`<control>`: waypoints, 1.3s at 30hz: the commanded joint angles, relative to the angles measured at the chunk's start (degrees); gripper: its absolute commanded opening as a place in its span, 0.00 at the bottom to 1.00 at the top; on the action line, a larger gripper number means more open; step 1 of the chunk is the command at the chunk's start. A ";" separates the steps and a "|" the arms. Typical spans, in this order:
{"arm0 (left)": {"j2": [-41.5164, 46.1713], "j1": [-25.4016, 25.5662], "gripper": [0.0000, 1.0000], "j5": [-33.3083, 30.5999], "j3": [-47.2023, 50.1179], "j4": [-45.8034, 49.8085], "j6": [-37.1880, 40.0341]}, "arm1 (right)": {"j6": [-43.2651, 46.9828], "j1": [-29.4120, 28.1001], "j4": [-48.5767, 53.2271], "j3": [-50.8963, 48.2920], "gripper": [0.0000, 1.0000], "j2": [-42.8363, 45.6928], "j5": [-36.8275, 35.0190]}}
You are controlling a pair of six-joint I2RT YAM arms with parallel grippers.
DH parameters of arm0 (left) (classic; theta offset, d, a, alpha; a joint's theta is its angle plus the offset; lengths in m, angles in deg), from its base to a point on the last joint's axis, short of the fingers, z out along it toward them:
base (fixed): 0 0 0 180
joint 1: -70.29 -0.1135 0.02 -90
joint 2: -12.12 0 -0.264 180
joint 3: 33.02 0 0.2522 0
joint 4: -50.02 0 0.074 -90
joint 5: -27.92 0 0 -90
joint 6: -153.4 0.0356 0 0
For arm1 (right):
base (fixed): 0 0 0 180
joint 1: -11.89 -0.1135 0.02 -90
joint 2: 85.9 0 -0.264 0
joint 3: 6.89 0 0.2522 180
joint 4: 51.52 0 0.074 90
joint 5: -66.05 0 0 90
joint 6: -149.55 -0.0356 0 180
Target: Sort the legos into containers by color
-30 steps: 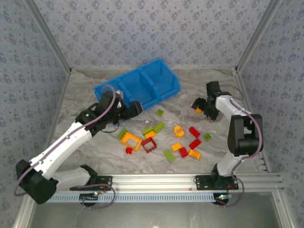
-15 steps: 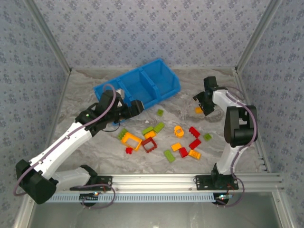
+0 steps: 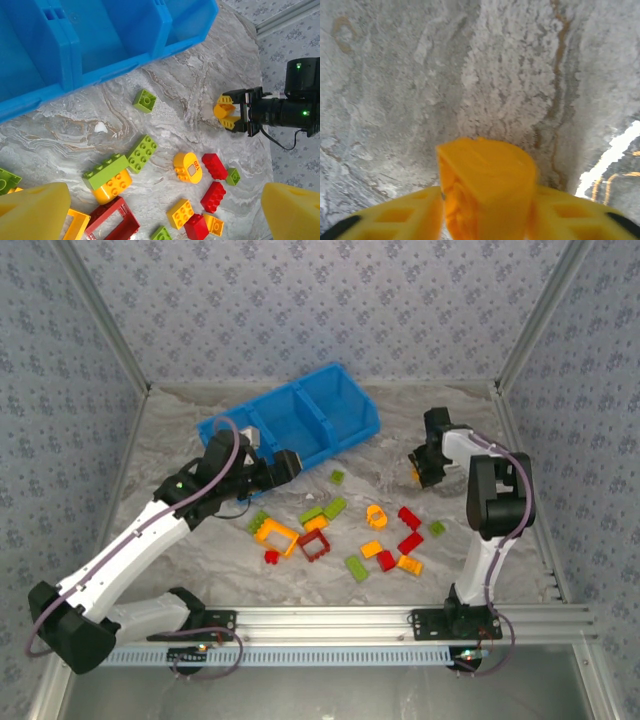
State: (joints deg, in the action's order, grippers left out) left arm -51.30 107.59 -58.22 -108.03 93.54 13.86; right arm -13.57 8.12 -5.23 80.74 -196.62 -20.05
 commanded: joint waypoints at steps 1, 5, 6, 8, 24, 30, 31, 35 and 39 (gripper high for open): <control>0.93 0.34 0.98 0.92 -2.19 -0.51 -0.12 | -0.73 -0.57 -0.03 0.88 0.35 -0.81 -0.93; 1.39 0.22 0.98 -1.23 -2.97 1.44 -0.24 | 8.45 -4.42 1.64 7.27 0.34 1.35 -6.18; 1.45 -0.02 0.98 -2.55 -3.27 2.75 -0.49 | 12.27 -6.43 1.61 9.73 0.34 1.53 -7.10; 1.97 -1.47 0.98 -3.92 -3.06 4.10 -1.44 | 18.85 -10.68 0.08 14.20 0.34 1.10 -6.82; 4.38 -7.21 0.98 -0.96 -1.93 3.63 -3.72 | 30.25 -19.45 6.04 49.51 0.34 -24.59 -0.71; 6.31 -7.16 0.98 -1.27 -0.55 7.23 -3.55 | 27.35 -17.53 8.46 53.93 0.35 -28.84 0.85; 6.16 -7.08 0.98 -1.74 -0.42 8.69 -3.57 | 27.27 -17.50 10.73 56.30 0.36 -30.35 1.21; 5.76 -7.14 0.97 -5.11 1.86 17.89 -5.11 | 27.42 -18.32 13.63 60.08 0.45 -33.24 1.19; 4.73 -7.24 0.95 -6.46 5.55 22.70 -8.94 | 27.46 -19.12 13.82 60.94 0.62 -32.97 0.87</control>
State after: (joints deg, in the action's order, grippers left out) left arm -45.85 100.64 -62.59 -104.49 108.79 8.27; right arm 13.78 -10.04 5.05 139.12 -228.09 -19.99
